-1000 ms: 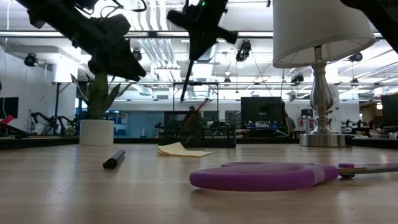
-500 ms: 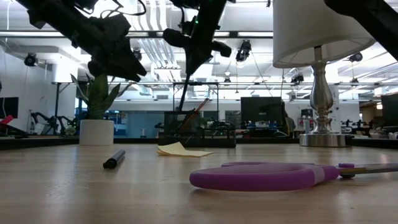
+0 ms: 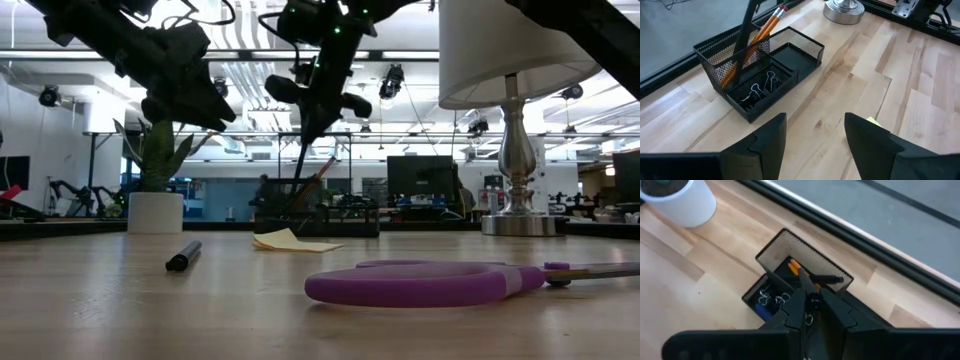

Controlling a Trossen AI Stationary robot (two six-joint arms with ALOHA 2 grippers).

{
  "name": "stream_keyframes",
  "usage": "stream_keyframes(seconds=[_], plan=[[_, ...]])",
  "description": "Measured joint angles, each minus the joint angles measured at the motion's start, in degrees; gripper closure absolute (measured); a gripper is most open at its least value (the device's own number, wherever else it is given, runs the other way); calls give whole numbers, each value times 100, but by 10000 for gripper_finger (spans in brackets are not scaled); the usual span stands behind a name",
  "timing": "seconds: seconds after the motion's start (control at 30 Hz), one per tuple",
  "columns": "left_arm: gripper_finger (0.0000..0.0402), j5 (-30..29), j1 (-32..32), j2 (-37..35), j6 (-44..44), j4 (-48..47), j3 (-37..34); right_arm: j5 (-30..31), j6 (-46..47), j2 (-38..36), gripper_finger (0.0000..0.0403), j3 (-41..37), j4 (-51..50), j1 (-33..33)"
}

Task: Pick and place office supplies into organizer
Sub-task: Put the left black pen into the black desk organizer, then put the black pen into the black desk organizer

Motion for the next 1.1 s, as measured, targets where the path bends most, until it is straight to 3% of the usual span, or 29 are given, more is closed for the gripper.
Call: stream_keyframes(seconds=[0.1, 0.37, 0.53, 0.67, 0.83, 1.0, 1.1], plan=[[216, 4, 0, 0, 0, 0, 0, -61, -3, 0, 356, -51, -24, 0], [216, 13, 0, 0, 0, -6, -4, -63, -3, 0, 254, -62, 8, 0], [216, 73, 0, 0, -2, -36, -11, -334, 25, -33, 213, -63, 5, 46], [216, 518, 0, 0, -181, -160, -23, -683, -266, -161, 203, 4, -76, 219], [216, 1162, -7, 0, -434, -199, -103, -1671, -966, -227, 202, 97, -781, 524], [216, 1495, -1, 0, -457, -506, -122, -1758, -2226, -235, 202, 2, -1932, 1081], [216, 1986, 0, 0, -439, -579, -179, -1774, -2557, -234, 202, -165, -1946, 1381]])
